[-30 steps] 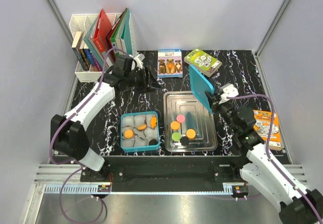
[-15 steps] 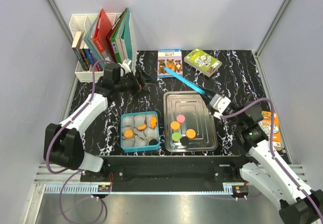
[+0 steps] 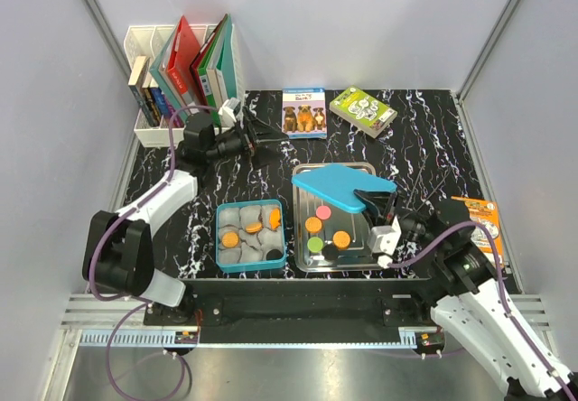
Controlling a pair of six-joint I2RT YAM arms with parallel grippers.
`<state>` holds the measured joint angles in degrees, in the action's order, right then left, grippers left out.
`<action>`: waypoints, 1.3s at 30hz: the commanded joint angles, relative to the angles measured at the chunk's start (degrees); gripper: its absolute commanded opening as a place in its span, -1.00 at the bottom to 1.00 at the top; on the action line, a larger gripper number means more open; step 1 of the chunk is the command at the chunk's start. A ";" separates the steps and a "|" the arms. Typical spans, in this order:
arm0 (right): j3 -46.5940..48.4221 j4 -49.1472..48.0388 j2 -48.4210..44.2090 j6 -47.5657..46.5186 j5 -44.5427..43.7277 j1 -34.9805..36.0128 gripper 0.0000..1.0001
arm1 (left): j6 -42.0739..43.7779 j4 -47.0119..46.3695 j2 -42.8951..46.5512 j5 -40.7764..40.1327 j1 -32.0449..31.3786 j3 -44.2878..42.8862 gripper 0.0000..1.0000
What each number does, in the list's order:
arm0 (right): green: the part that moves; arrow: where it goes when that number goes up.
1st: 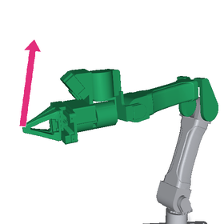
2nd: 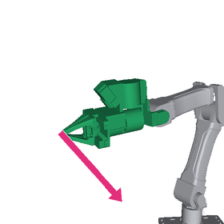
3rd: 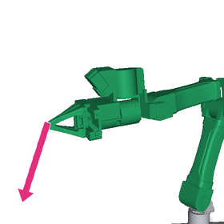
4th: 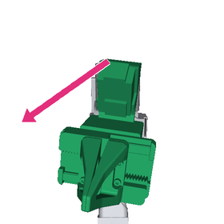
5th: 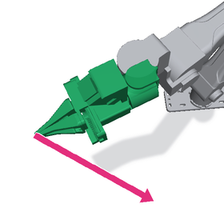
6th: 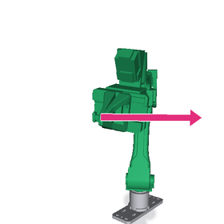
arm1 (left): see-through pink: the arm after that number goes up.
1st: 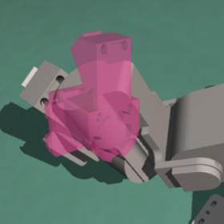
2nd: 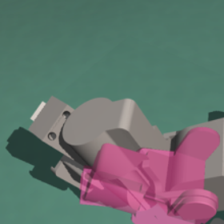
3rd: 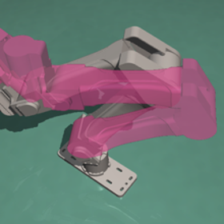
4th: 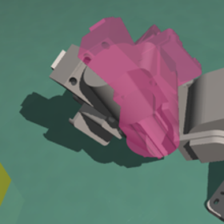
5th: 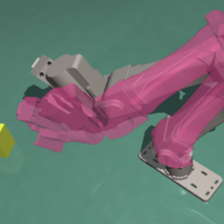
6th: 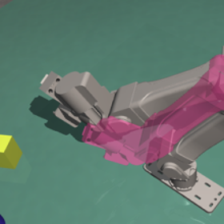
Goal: Pack the cookies
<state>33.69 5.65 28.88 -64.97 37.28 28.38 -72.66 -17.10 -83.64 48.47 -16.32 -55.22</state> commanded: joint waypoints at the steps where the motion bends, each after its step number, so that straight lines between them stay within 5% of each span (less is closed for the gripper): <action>1: 0.23 5.33 -4.09 -8.16 -2.03 0.36 -1.00 | -7.21 -19.26 -0.65 10.32 0.23 2.82 0.98; 8: -1.08 6.48 -5.16 -10.35 -0.19 0.36 -1.00 | -24.18 -48.86 -0.48 10.86 0.14 12.76 0.98; 12: -1.88 2.80 -2.35 -10.62 0.86 0.36 -1.00 | -19.19 -41.00 -0.04 9.81 -0.29 12.95 0.98; 19: -1.09 -5.12 4.59 -9.65 1.75 0.27 -1.00 | -23.32 -44.78 -2.23 11.03 -3.19 12.68 0.98; 24: -0.91 -6.71 5.48 -9.74 0.26 0.36 -1.00 | -9.82 -24.53 0.74 13.59 -3.28 9.52 0.98; 25: -1.00 -6.70 5.31 -9.56 -0.44 0.36 -1.00 | 5.19 -15.07 2.58 11.58 -3.28 5.34 0.98; 26: -1.00 -6.70 5.22 -9.21 -1.67 0.36 -1.00 | 16.21 14.26 6.08 7.47 -3.54 1.30 0.98; 28: -1.17 -6.70 5.04 -9.21 -2.99 0.45 -1.00 | 34.95 38.34 9.17 -12.98 -5.12 -7.05 0.98; 31: -1.26 -7.14 5.22 -9.04 -3.44 0.36 -1.00 | 33.23 38.39 13.82 -24.89 -5.22 -5.27 0.98; 35: -1.35 -8.37 5.66 -8.24 -3.09 0.36 -1.00 | 20.49 21.45 22.71 -32.38 -4.17 7.82 0.98; 37: -1.17 -8.55 5.66 -8.16 -3.00 0.36 -1.00 | 13.44 11.88 23.61 -26.26 0.64 14.60 0.98; 39: -1.00 -8.46 5.48 -7.89 -3.00 0.36 -1.00 | 13.50 14.28 20.90 -18.36 3.03 13.31 0.98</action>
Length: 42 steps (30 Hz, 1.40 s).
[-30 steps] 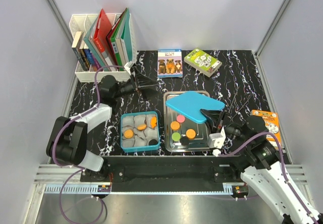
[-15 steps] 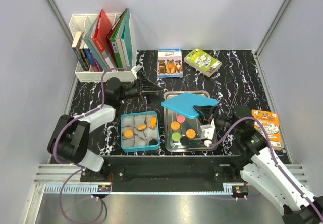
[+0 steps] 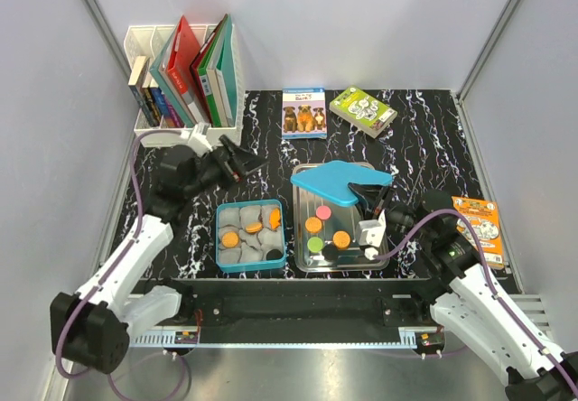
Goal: Pack the cookies
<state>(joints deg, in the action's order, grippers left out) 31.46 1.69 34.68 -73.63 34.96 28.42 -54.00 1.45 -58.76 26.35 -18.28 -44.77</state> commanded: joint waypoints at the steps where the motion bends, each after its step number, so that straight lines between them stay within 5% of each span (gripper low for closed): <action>1: 1.23 -4.51 -0.31 0.85 -0.77 0.32 -1.00 | -3.93 -1.13 -8.43 6.58 5.45 1.20 0.98; 4: 1.32 -4.59 -0.22 1.12 -0.77 0.32 -1.00 | -1.37 -0.72 -13.21 14.07 5.36 0.03 0.98; 6: 1.32 -4.86 -0.05 1.38 -0.60 0.32 -1.00 | -2.77 -4.17 -10.42 10.93 5.36 3.36 0.98; 10: 1.32 -5.21 0.21 2.08 -0.68 0.32 -1.00 | -1.99 6.93 -5.58 4.61 4.05 -1.27 0.76; 14: 1.41 -6.35 1.53 2.08 0.10 0.32 -1.00 | -6.55 16.03 -1.98 -10.04 -1.22 -6.20 0.76; 19: 1.93 -6.27 2.50 1.47 1.51 0.40 -1.00 | -12.54 6.41 3.48 -9.58 -3.60 -0.15 0.53; 25: 2.02 -6.70 2.50 2.26 2.74 0.32 -1.00 | -10.51 5.93 -5.92 1.69 -5.96 -4.62 0.49; 42: 2.55 -7.23 3.91 1.55 3.71 0.49 -1.00 | -23.43 12.69 -6.53 -18.35 -18.28 -13.14 0.30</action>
<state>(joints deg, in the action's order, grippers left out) 31.46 -0.93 38.00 -71.70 37.19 28.45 -74.81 13.13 -64.93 13.37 -35.05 -53.21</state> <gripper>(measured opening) 0.200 0.671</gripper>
